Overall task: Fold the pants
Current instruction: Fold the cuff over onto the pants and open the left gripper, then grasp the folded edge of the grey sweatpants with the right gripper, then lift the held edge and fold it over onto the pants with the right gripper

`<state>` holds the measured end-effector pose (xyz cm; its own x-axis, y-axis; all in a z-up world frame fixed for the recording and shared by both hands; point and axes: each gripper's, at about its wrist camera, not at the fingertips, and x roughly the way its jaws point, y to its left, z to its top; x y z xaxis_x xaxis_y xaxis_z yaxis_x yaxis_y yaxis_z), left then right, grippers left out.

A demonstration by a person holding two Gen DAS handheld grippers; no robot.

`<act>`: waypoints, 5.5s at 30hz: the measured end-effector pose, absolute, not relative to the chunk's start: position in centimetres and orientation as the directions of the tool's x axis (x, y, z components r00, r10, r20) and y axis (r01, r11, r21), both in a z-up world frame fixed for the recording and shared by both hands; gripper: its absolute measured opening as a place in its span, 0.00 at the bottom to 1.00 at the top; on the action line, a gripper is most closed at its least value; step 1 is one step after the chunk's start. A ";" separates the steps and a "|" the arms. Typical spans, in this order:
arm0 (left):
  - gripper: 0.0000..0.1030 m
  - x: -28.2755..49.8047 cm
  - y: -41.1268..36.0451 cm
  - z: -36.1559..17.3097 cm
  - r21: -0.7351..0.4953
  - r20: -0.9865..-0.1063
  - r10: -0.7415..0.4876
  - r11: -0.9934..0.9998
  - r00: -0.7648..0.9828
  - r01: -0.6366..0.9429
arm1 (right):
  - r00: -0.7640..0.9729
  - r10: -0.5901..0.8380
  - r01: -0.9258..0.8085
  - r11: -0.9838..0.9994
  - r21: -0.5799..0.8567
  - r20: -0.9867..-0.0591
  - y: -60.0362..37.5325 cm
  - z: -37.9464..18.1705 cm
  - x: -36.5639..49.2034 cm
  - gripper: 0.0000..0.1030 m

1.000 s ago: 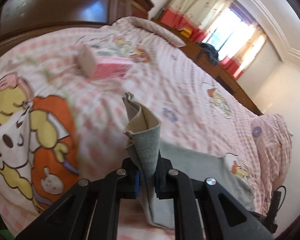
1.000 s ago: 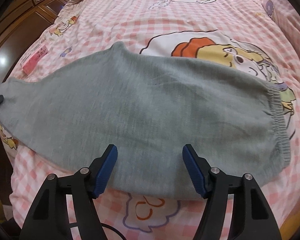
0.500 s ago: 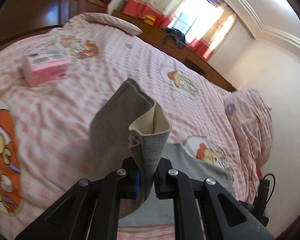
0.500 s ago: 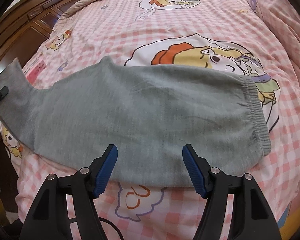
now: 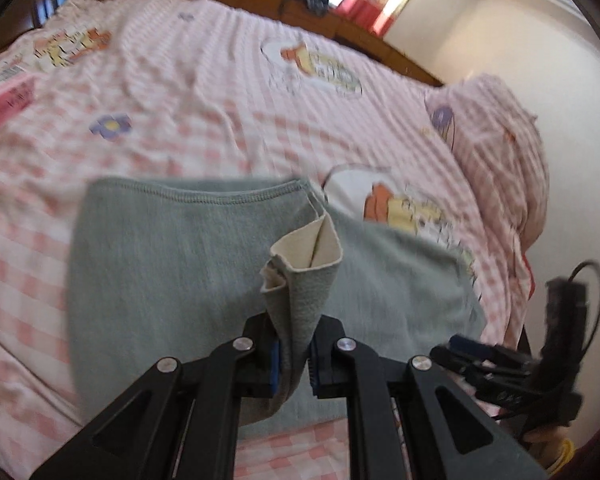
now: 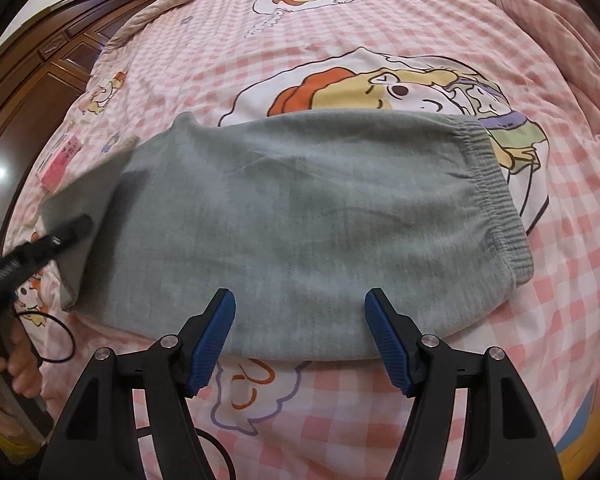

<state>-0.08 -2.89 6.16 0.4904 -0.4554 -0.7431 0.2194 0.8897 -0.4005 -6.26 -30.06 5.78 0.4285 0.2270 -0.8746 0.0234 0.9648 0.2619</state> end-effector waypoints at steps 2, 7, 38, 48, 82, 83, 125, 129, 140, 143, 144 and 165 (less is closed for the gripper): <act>0.10 0.0 -3.6 5.1 -0.388 -0.765 -0.445 0.895 0.466 0.219 | 0.426 0.224 0.030 0.965 0.261 -0.877 -30.2 5.7 -6.2 0.67; 0.15 0.1 -4.0 4.0 -0.416 -0.784 -0.476 0.879 0.398 0.233 | 0.412 0.223 0.043 0.964 0.263 -0.883 -30.1 5.4 -5.9 0.67; 0.60 -0.7 6.0 4.7 -0.209 -0.869 -0.188 0.978 0.459 0.003 | 0.284 0.412 -0.176 0.910 0.375 -0.866 -18.8 6.0 1.3 0.67; 0.65 -0.5 8.1 3.0 -0.254 -0.859 -0.219 0.967 0.463 -0.014 | 0.262 0.342 -0.189 0.935 0.299 -0.903 -15.8 4.7 2.0 0.67; 0.67 -1.0 9.2 2.8 -0.335 -0.826 -0.291 0.942 0.483 -0.005 | 0.318 0.382 -0.153 0.924 0.351 -0.868 -14.1 6.3 1.5 0.06; 0.67 -1.0 9.2 2.8 -0.332 -0.827 -0.288 0.943 0.483 -0.006 | 0.323 0.397 -0.158 0.918 0.364 -0.859 -14.1 6.6 1.4 0.06; 0.67 -1.7 6.9 6.3 -0.230 -0.834 -0.200 0.973 0.515 0.004 | 0.596 0.435 -0.165 0.889 0.427 -0.675 -23.7 19.6 -4.4 0.05; 0.67 -1.7 6.2 6.4 -0.222 -0.836 -0.202 0.975 0.510 0.023 | 0.609 0.408 -0.128 0.897 0.423 -0.680 -25.5 19.6 -4.6 0.05; 0.67 -1.3 3.9 6.6 -0.201 -0.843 -0.207 0.977 0.497 0.067 | 0.674 0.319 -0.048 0.919 0.392 -0.666 -30.6 21.2 -5.5 0.05; 0.67 -1.2 3.1 6.6 -0.193 -0.845 -0.212 0.977 0.491 0.089 | 0.677 0.291 -0.011 0.922 0.386 -0.676 -32.1 20.9 -5.6 0.05; 0.67 -1.1 2.7 6.6 -0.190 -0.846 -0.213 0.977 0.489 0.096 | 0.675 0.284 0.002 0.922 0.387 -0.680 -32.6 20.7 -5.6 0.05; 0.67 0.8 -3.6 5.8 -0.146 -0.867 -0.223 0.969 0.446 0.199 | 0.533 0.127 0.164 0.954 0.250 -0.837 -37.8 8.2 -3.5 0.06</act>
